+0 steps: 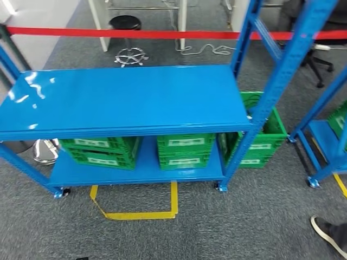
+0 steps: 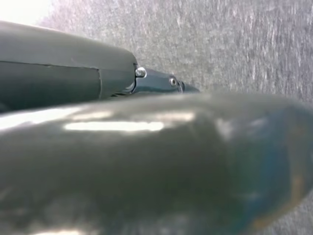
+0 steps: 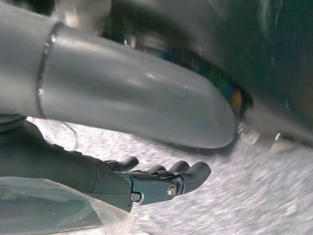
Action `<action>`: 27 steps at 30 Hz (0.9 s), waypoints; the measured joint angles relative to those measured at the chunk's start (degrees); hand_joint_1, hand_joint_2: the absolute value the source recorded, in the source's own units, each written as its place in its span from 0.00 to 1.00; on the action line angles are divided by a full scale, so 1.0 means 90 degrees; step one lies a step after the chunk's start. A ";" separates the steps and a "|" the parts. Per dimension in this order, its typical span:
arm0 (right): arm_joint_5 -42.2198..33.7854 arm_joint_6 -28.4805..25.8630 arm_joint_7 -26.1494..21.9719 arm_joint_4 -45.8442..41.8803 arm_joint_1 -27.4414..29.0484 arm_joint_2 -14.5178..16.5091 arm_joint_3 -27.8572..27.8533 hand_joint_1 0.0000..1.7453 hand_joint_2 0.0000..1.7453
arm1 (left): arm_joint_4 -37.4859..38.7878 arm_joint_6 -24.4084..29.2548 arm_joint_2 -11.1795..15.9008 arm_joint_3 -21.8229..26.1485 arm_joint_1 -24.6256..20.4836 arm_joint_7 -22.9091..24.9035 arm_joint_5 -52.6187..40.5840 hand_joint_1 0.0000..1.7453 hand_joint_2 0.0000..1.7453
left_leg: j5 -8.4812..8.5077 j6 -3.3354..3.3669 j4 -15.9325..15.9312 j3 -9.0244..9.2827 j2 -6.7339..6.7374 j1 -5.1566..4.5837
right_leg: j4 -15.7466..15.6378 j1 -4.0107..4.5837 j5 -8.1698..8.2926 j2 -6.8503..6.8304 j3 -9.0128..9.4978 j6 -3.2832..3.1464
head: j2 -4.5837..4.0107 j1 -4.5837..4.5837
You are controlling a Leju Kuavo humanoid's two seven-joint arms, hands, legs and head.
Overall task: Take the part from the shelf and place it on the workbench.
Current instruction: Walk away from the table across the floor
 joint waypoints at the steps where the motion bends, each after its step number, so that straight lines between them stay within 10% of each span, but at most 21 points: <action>1: 0.0011 0.0021 -0.0023 0.0000 0.0005 0.0002 0.0001 0.00 0.00 | 0.0001 0.0008 0.0001 -0.0041 -0.0013 0.0040 -0.0068 0.00 0.00 | -0.0002 0.0025 -0.0006 -0.0001 -0.0081 -0.0001 | 0.0363 -0.0009 -0.0179 0.0143 -0.0196 0.0019 | -0.0001 0.0018; 4: 0.0030 0.0049 -0.0068 0.0000 -0.0019 0.0003 0.0002 0.00 0.00 | 0.0006 0.0019 -0.0008 -0.0114 -0.0014 0.0128 -0.0127 0.00 0.00 | -0.0048 0.0053 0.0000 0.0027 -0.0345 -0.0020 | 0.1032 -0.0019 -0.0275 0.0265 -0.0652 0.0033 | 0.0000 0.0018; 8: 0.0050 -0.0029 -0.0041 0.0000 -0.0021 0.0003 0.0003 0.00 0.00 | 0.0018 0.0092 -0.0018 -0.0125 -0.0008 0.0141 -0.0125 0.00 0.00 | -0.0136 0.0002 0.0022 0.0120 -0.0668 -0.0023 | -0.0136 -0.0031 0.0601 0.0557 -0.0276 -0.0037 | 0.0000 0.0013; 10: -0.0017 -0.0230 0.0027 -0.0003 -0.0022 0.0006 -0.0012 0.00 0.00 | 0.0023 0.0199 -0.0021 -0.0126 -0.0010 0.0121 -0.0140 0.00 0.00 | -0.0142 -0.0054 0.0035 0.0089 -0.0749 -0.0006 | -0.0374 -0.0026 0.0615 0.0704 -0.0146 -0.0076 | 0.0001 0.0015; 15: -0.0176 -0.0591 0.0160 -0.0038 -0.0007 0.0026 -0.0153 0.00 0.00 | 0.0033 0.0413 -0.0022 -0.0126 -0.0018 0.0110 -0.0156 0.00 0.00 | -0.0375 -0.0236 0.0435 -0.0112 -0.0486 -0.0015 | -0.0591 -0.0090 0.0627 0.0533 0.0043 -0.0225 | 0.0001 -0.0036; 19: -0.0248 -0.0582 0.0148 -0.0044 0.0004 0.0025 -0.0220 0.00 1.00 | 0.0034 0.0399 -0.0029 -0.0126 -0.0050 0.0102 -0.0157 0.00 1.00 | -0.0699 -0.0360 0.1688 -0.0822 -0.0250 0.0069 | -0.0608 -0.0088 0.0573 0.0341 0.0111 -0.0283 | 0.0002 -0.0069; 23: -0.0517 -0.0552 0.0165 -0.0163 -0.0015 0.0019 -0.0215 0.00 1.00 | 0.0046 0.0110 0.0002 -0.0309 0.0057 0.0112 -0.0010 0.00 1.00 | 0.0089 -0.0342 0.0496 -0.0323 -0.0213 0.0098 | -0.0604 -0.0082 0.0492 0.0293 0.0193 -0.0206 | 0.0001 -0.0070; 27: -0.0978 -0.0515 0.0166 -0.0336 -0.0032 -0.0025 0.0005 0.00 1.00 | 0.0058 -0.0049 0.0058 -0.0742 0.0204 0.0166 0.0453 0.00 1.00 | 0.0075 -0.0213 0.0003 -0.0102 -0.0198 0.0063 | -0.0635 -0.0058 0.0453 0.0265 0.0170 -0.0058 | 0.0001 -0.0067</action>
